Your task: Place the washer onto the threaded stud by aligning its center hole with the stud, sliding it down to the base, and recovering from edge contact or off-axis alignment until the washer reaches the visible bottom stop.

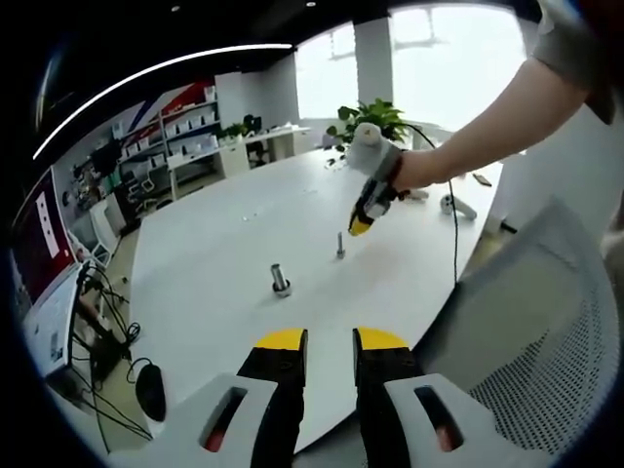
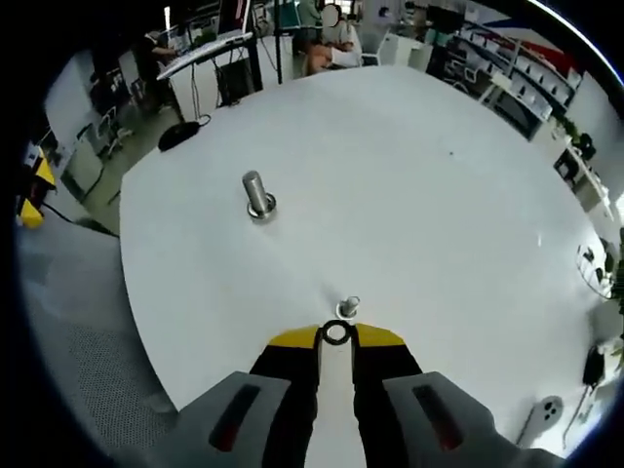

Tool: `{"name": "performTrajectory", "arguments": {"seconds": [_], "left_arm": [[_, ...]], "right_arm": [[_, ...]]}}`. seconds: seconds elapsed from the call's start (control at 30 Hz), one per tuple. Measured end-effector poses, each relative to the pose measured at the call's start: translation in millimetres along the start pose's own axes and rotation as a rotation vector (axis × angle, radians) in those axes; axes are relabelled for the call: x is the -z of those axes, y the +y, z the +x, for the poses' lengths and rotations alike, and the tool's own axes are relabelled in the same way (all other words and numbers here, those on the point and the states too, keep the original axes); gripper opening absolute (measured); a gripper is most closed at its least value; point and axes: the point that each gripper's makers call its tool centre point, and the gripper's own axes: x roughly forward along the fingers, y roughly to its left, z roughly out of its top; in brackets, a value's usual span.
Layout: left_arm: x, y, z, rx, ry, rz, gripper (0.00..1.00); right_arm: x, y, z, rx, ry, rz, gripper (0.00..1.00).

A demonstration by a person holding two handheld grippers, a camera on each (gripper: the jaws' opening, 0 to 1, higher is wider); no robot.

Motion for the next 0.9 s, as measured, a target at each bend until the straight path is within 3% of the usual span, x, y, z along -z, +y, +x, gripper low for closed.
{"name": "performTrajectory", "arguments": {"seconds": [0.3, 0.9], "left_arm": [[-0.1, 0.0, 0.2, 0.002, -0.002, -0.001, 0.16], [-0.6, -0.2, 0.3, 0.007, -0.006, -0.009, 0.16]], "right_arm": [[-11.6, -4.3, 8.8, 0.003, 0.003, -0.043, 0.14], [-10.3, -10.5, 19.3, 0.001, 0.046, -0.072, 0.14]]}}
